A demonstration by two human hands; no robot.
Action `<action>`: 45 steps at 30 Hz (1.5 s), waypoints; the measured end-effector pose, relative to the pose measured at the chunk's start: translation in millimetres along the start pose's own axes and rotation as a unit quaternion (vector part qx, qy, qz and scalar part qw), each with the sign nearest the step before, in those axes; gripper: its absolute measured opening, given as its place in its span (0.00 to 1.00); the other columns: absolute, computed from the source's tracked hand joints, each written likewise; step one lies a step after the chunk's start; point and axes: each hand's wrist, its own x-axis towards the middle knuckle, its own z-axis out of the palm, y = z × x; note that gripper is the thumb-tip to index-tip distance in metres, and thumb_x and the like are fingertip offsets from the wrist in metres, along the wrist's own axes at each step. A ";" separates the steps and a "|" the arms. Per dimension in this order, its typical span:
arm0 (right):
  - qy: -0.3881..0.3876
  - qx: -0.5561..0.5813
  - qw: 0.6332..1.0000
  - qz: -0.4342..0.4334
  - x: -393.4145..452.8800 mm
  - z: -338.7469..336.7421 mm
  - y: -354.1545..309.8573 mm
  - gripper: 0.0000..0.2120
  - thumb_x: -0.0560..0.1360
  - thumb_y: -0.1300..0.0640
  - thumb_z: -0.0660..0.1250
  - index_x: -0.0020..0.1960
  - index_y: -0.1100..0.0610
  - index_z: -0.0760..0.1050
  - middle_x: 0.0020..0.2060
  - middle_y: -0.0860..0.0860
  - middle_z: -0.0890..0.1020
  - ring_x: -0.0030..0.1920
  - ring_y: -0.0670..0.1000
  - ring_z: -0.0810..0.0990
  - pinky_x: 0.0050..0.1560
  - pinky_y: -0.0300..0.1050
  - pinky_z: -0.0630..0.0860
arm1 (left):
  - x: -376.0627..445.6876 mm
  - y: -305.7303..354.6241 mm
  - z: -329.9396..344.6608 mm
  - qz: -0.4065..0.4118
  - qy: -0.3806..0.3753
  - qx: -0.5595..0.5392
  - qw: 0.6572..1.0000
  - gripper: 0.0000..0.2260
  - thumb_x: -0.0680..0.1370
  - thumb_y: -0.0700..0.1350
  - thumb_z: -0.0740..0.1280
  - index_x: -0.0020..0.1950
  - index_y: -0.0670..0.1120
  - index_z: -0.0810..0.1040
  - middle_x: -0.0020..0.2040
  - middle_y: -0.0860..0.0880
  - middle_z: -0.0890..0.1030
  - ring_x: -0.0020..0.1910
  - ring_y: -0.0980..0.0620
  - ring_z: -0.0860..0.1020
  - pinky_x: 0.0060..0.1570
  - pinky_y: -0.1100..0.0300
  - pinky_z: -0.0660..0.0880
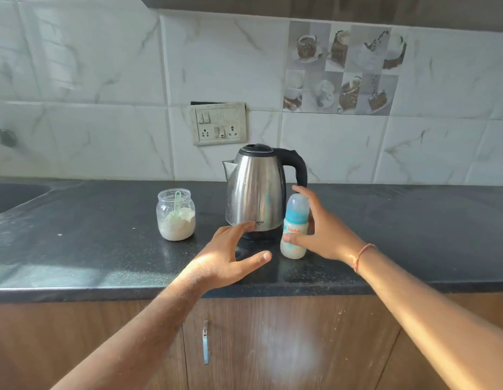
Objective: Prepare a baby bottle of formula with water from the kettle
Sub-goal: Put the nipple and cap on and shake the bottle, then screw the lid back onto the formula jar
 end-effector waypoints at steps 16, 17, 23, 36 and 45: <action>0.116 0.059 0.983 0.130 42.0 -51.5 101.4 0.30 0.73 0.56 0.84 0.70 0.52 0.74 0.62 0.49 0.83 0.61 0.54 0.83 0.59 0.50 0.77 | 5.5 2.6 -0.9 -0.018 -0.029 -0.014 0.999 0.49 0.71 0.83 0.64 0.86 0.58 0.65 0.80 0.64 0.71 0.80 0.63 0.64 0.62 0.77 0.64; 0.121 0.061 0.982 0.131 44.1 -52.1 104.7 0.30 0.73 0.56 0.85 0.70 0.52 0.74 0.63 0.49 0.83 0.61 0.54 0.83 0.61 0.51 0.77 | 6.6 2.2 -0.7 -0.020 -0.030 -0.009 0.999 0.51 0.69 0.85 0.62 0.86 0.59 0.65 0.79 0.64 0.72 0.81 0.62 0.64 0.66 0.72 0.65; 0.140 0.095 0.976 0.138 49.3 -41.9 116.7 0.37 0.73 0.60 0.84 0.76 0.53 0.71 0.67 0.49 0.83 0.63 0.53 0.84 0.70 0.58 0.79 | 9.3 2.1 -0.8 -0.037 -0.036 0.003 0.999 0.59 0.63 0.91 0.55 0.86 0.59 0.65 0.79 0.65 0.72 0.80 0.62 0.64 0.74 0.61 0.65; 0.156 0.099 0.962 0.200 -20.2 -37.2 96.0 0.51 0.72 0.30 0.77 0.86 0.47 0.60 0.73 0.49 0.78 0.75 0.54 0.75 0.74 0.56 0.73 | 2.1 8.0 -3.8 -0.071 0.196 0.114 0.971 0.42 0.74 0.75 0.68 0.83 0.58 0.65 0.75 0.53 0.68 0.72 0.53 0.64 0.76 0.40 0.67; 0.073 -0.061 0.984 0.153 -44.9 -12.1 70.1 0.48 0.68 0.29 0.76 0.82 0.43 0.62 0.64 0.42 0.81 0.64 0.50 0.80 0.61 0.50 0.78 | 16.4 -18.1 -31.6 -0.314 0.381 -0.074 0.867 0.65 0.68 0.53 0.88 0.90 0.55 0.44 0.90 0.48 0.49 0.89 0.41 0.51 0.85 0.33 0.57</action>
